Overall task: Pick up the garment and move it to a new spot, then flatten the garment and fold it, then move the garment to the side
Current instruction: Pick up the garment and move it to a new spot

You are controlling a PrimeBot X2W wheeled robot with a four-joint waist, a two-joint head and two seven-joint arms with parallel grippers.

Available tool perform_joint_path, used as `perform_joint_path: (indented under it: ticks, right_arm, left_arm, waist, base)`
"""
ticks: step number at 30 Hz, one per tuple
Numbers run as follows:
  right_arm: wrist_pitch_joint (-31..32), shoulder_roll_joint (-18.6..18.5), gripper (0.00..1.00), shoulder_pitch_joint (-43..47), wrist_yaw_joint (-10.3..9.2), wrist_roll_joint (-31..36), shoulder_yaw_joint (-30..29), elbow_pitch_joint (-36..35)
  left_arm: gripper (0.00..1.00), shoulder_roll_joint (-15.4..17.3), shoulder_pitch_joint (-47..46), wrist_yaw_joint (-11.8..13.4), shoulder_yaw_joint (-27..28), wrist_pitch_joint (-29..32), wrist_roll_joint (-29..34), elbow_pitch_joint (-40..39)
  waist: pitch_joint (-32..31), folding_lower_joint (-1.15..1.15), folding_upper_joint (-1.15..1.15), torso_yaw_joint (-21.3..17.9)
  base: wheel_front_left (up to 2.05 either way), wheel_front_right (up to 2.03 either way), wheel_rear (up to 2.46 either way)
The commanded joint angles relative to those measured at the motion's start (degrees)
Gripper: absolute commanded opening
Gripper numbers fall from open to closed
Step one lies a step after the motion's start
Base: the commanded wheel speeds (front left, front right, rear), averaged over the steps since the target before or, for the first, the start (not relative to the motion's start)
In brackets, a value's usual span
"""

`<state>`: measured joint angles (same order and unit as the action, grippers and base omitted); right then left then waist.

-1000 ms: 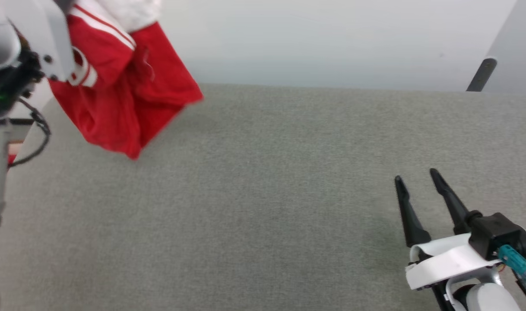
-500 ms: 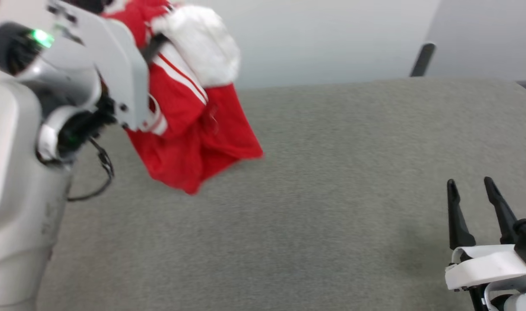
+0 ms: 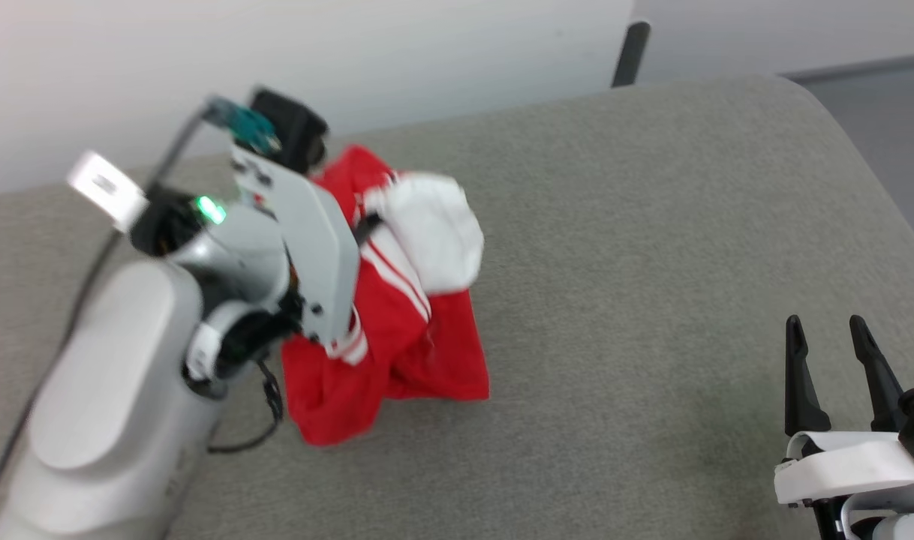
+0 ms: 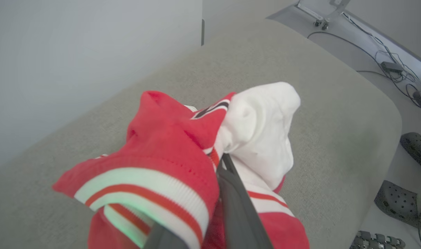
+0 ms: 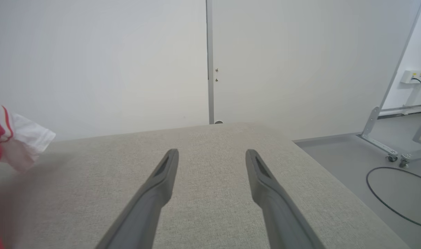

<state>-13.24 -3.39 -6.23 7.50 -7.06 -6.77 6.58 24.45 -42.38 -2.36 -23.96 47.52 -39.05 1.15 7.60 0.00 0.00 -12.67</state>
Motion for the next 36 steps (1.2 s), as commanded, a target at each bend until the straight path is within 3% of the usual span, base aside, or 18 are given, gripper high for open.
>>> perform_joint_path:
  ticks: [1, 12, 15, 16, 18, 19, 28, 36]
  right_arm:
    - [-0.48, 0.17, 1.0, -0.6, -0.02, -0.53, -0.11, 0.69]
    - [-1.44, 0.53, 1.0, -2.72, -0.02, -1.18, 0.94, 4.02]
    - [-1.56, 0.52, 1.0, -2.65, -0.02, -1.22, 0.97, 4.89]
    - [-1.63, 0.53, 1.0, -2.68, -0.02, -1.17, 0.93, 5.06]
    - [-1.72, 0.54, 1.0, -2.55, -0.02, -0.97, 0.83, 5.33]
    - [-1.74, 0.54, 1.0, -2.46, -0.02, -0.82, 0.83, 5.48]
    - [-1.55, -0.19, 1.0, -1.03, -0.02, -0.1, 1.5, 5.15]
    - [-0.41, -1.11, 1.0, 1.0, -0.02, 0.06, 3.08, 4.13]
  left_arm:
    - [0.0, -0.27, 1.3, 0.01, -0.64, -0.24, -0.26, 0.78]
    - [0.03, -2.27, 4.72, -2.33, -6.26, -0.52, 0.28, 8.8]
    - [0.34, -2.74, 4.59, -2.99, -6.77, -1.23, -0.33, 11.28]
    - [0.49, -2.98, 4.55, -3.24, -7.03, -1.48, -0.49, 11.89]
    - [0.97, -3.14, 4.32, -3.65, -7.46, -1.85, -0.93, 12.95]
    - [1.0, -3.11, 4.09, -3.84, -7.67, -2.19, -1.0, 13.28]
    - [1.0, -2.84, 3.17, -4.74, -8.77, -5.63, -2.11, 13.52]
    - [1.0, -0.34, 6.17, -5.0, -6.69, -15.8, -1.17, 9.96]
  waist:
    - [1.83, 0.0, 0.0, -2.03]
    - [2.76, 0.0, 0.0, -3.11]
    - [2.11, 0.0, 0.0, -2.81]
    - [1.79, 0.0, 0.0, -2.63]
    - [1.1, 0.0, 0.0, -2.16]
    - [0.74, 0.0, 0.0, -1.9]
    - [-3.51, 0.0, 0.0, 1.61]
    - [-7.58, 0.0, 0.0, 5.55]
  base:
    - [0.0, 0.0, 0.0]
    - [0.0, 0.0, 0.0]
    - [0.0, 0.0, 0.0]
    - [0.0, 0.0, 0.0]
    - [0.0, 0.0, 0.0]
    - [0.0, 0.0, 0.0]
    - [0.0, 0.0, 0.0]
    - [0.0, 0.0, 0.0]
